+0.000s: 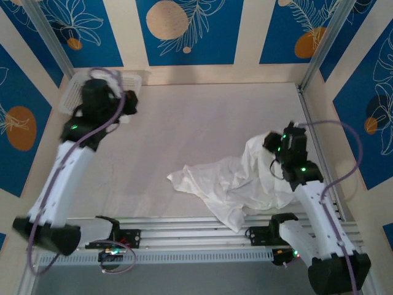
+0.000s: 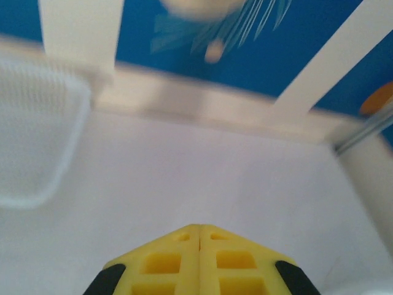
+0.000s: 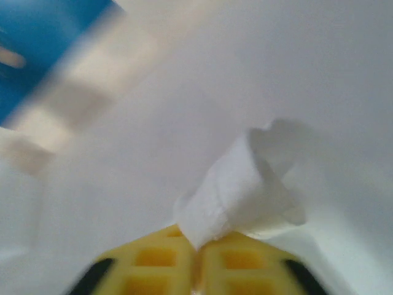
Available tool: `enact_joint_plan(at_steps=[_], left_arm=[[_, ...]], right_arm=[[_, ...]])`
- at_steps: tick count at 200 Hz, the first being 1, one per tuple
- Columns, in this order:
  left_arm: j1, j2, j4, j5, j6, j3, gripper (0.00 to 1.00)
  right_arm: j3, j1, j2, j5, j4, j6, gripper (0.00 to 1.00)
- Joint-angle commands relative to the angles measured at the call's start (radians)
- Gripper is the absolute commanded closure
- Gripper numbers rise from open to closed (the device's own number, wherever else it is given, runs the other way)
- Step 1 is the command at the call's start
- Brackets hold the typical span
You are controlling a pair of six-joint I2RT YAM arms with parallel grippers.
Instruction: Fold the inside-out t-shirt
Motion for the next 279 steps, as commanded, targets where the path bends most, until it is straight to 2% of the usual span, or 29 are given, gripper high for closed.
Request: enact_joint_plan(at_steps=[1,9,29,41,60,79,95,113,136,143,147,148,151,152,153,156,164,172,185,197,205,220,250,279], left_arm=[[-0.025,-0.008,0.018,0.082,-0.041,-0.148,1.0],[-0.043,-0.015,0.025,0.081,-0.039,-0.2,1.0],[-0.099,-0.031,0.024,0.084,-0.033,-0.312,0.83],[-0.137,-0.044,0.025,0.092,-0.045,-0.375,0.77],[-0.207,-0.087,0.089,0.144,-0.083,-0.494,0.69],[-0.285,-0.139,0.15,0.151,-0.149,-0.606,0.67],[-0.366,-0.173,0.17,0.109,-0.219,-0.68,0.67],[-0.445,-0.167,0.175,0.071,-0.29,-0.744,0.64],[-0.485,-0.1,0.182,0.056,-0.337,-0.778,0.59],[-0.487,-0.081,0.203,0.063,-0.346,-0.784,0.56],[-0.487,-0.069,0.218,0.07,-0.348,-0.785,0.54],[-0.487,-0.064,0.224,0.072,-0.349,-0.786,0.54],[-0.487,-0.057,0.235,0.078,-0.351,-0.787,0.53],[-0.487,-0.053,0.241,0.08,-0.351,-0.788,0.52],[-0.487,-0.049,0.244,0.082,-0.352,-0.788,0.52],[-0.486,-0.038,0.257,0.088,-0.354,-0.787,0.5],[-0.488,-0.005,0.288,0.102,-0.358,-0.784,0.48],[-0.488,0.034,0.311,0.113,-0.364,-0.779,0.47],[-0.487,0.112,0.324,0.114,-0.374,-0.759,0.48],[-0.488,0.185,0.298,0.099,-0.376,-0.713,0.58],[-0.489,0.225,0.279,0.09,-0.374,-0.682,0.69],[-0.488,0.251,0.251,0.068,-0.367,-0.634,1.0],[-0.456,0.132,0.058,-0.049,-0.259,-0.487,1.0],[-0.384,-0.059,-0.162,-0.22,-0.098,-0.205,1.0]], right_arm=[[-0.119,-0.088,-0.035,-0.021,-0.088,0.139,0.58],[-0.122,-0.123,-0.043,-0.096,-0.089,0.105,0.5],[-0.049,-0.118,-0.045,-0.31,-0.044,-0.112,0.45],[0.054,-0.043,0.003,-0.316,-0.111,-0.206,0.43],[0.187,0.163,0.144,-0.337,-0.214,-0.355,0.4],[0.259,0.339,0.341,-0.362,-0.303,-0.392,0.37],[0.27,0.423,0.471,-0.316,-0.316,-0.384,0.34],[0.255,0.465,0.585,-0.299,-0.257,-0.346,0.29],[0.24,0.472,0.688,-0.366,-0.165,-0.316,0.25],[0.245,0.476,0.709,-0.39,-0.149,-0.31,0.3],[0.248,0.48,0.719,-0.406,-0.142,-0.307,0.37],[0.25,0.481,0.723,-0.412,-0.139,-0.305,0.41],[0.252,0.483,0.726,-0.415,-0.137,-0.303,0.47],[0.255,0.484,0.729,-0.419,-0.136,-0.3,0.53],[0.255,0.484,0.729,-0.419,-0.136,-0.3,0.53],[0.259,0.486,0.732,-0.419,-0.135,-0.296,0.61],[0.267,0.488,0.726,-0.414,-0.134,-0.279,0.87],[0.27,0.486,0.71,-0.409,-0.132,-0.266,1.0],[0.267,0.48,0.668,-0.4,-0.122,-0.25,1.0],[0.26,0.47,0.619,-0.392,-0.113,-0.233,1.0],[0.256,0.46,0.587,-0.39,-0.111,-0.222,1.0],[0.249,0.436,0.529,-0.389,-0.118,-0.205,1.0],[0.258,0.365,0.338,-0.35,-0.149,-0.157,1.0],[0.293,0.325,0.098,-0.295,-0.103,-0.135,1.0]])
